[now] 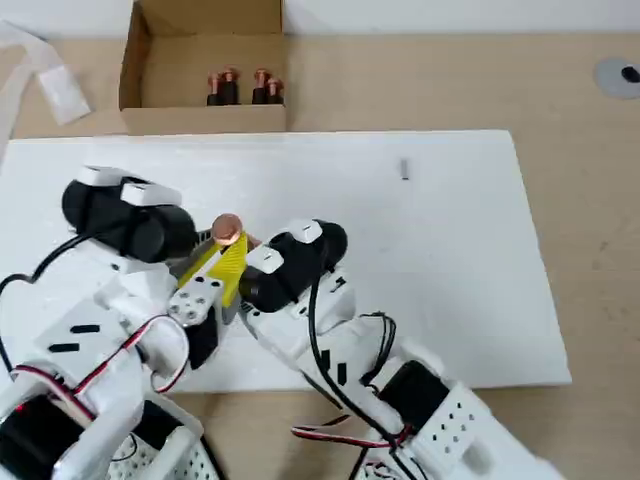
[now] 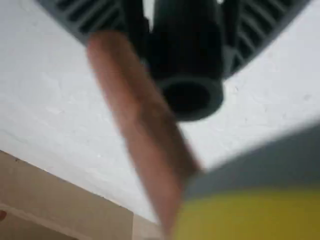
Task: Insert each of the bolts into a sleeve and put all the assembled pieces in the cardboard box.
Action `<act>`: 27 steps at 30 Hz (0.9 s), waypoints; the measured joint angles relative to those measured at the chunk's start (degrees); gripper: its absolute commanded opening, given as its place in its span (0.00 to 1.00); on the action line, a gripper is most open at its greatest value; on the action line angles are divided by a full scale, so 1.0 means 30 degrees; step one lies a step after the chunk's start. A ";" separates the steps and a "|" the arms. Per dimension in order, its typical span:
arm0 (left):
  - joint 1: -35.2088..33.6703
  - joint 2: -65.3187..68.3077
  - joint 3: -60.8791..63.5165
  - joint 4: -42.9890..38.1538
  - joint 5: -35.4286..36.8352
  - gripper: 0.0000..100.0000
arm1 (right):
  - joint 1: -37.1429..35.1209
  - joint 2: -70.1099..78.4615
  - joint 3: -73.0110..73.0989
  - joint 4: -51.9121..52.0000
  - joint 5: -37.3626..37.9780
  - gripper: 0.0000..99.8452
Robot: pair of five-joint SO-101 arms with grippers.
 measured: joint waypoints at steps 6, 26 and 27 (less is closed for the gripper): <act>-0.1172 0.0264 -0.0352 0.0059 -0.0791 0.00 | -0.0029 0.0000 -0.0029 -0.0029 0.0147 0.01; -0.0410 0.2432 -0.4249 0.3194 0.1084 0.00 | 0.0059 -0.0029 -0.0029 -0.0029 0.0147 0.01; -0.0762 0.2608 -0.4249 0.3194 0.0996 0.00 | 0.0059 -0.0029 -0.0029 -0.0029 0.0147 0.01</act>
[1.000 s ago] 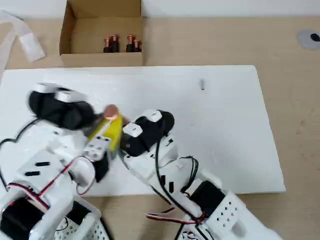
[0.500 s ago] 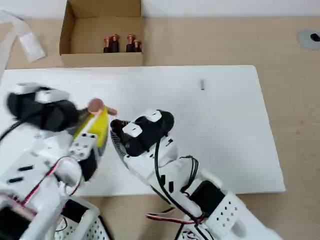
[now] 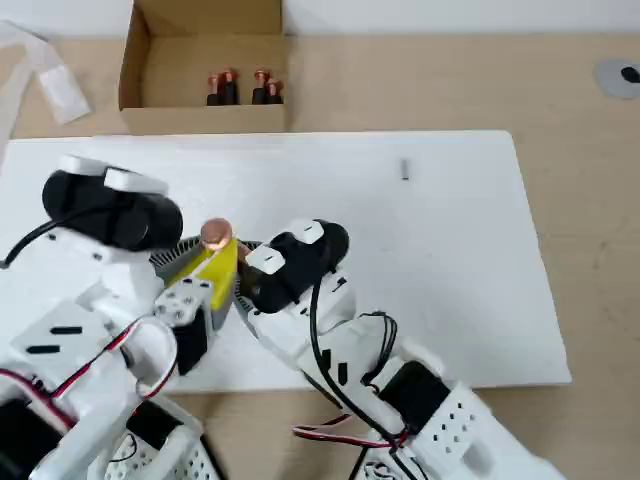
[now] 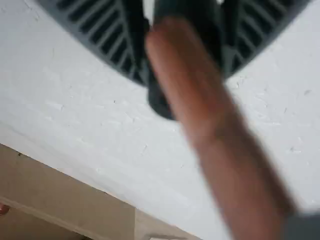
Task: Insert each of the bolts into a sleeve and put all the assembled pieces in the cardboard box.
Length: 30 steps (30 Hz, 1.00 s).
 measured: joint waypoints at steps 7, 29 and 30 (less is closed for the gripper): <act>-0.2579 0.0000 -0.0938 0.0000 -0.0410 0.00 | -0.0029 0.0000 0.0000 0.0000 0.0000 0.01; -0.2198 0.1875 -0.0996 -0.0088 -0.0527 0.00 | -0.0059 0.0000 0.0000 0.0000 0.0762 0.01; -0.2198 0.1905 -0.0996 -0.0088 -0.0527 0.00 | -0.0059 0.0000 0.0000 0.0000 0.0762 0.01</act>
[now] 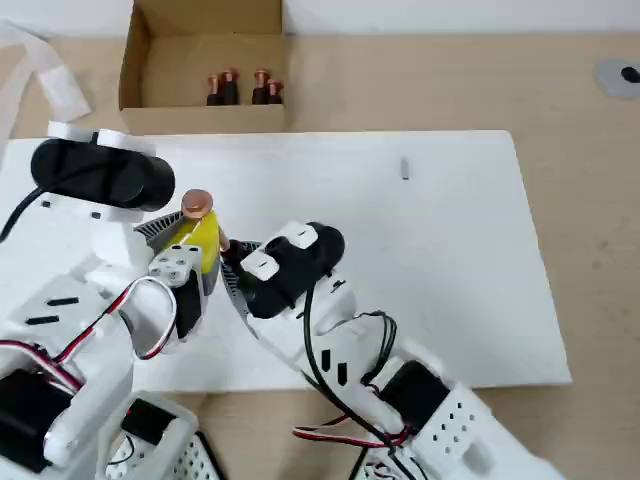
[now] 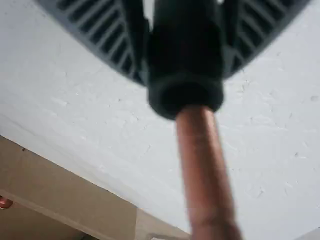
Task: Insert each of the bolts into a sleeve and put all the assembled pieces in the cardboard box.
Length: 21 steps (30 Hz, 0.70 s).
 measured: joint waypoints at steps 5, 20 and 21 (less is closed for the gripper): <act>0.0000 0.0000 0.0000 -0.0029 0.0000 0.00 | 0.0000 0.0000 0.0000 0.0000 0.0000 0.01; 0.0147 0.0000 0.0000 -0.0029 0.0381 0.00 | 0.0000 0.0000 0.0000 0.0000 0.0000 0.01; 0.0381 0.0000 0.0000 -0.0029 0.0410 0.00 | 0.0000 0.0000 0.0000 0.0000 0.0000 0.01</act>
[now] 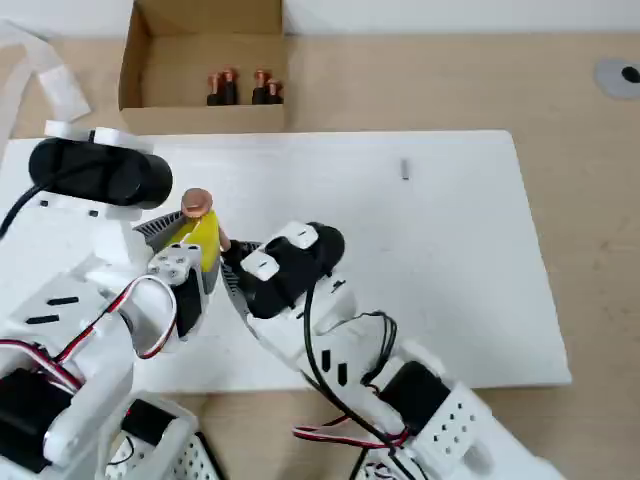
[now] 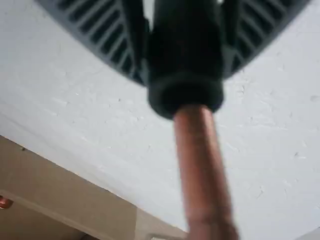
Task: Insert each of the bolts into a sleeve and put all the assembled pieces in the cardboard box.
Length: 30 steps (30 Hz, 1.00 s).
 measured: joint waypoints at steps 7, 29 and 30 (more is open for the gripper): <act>0.0821 0.0029 0.0000 0.0000 0.0029 0.00 | 0.0029 0.0000 0.0000 0.0000 0.0000 0.01; 0.1055 0.0000 0.1377 -0.0029 0.0117 0.11 | 0.0029 0.0029 0.0029 0.0000 -0.0029 0.01; 0.1055 0.0000 0.1377 -0.0029 0.0117 0.11 | 0.0029 0.0029 0.0029 0.0000 -0.0029 0.01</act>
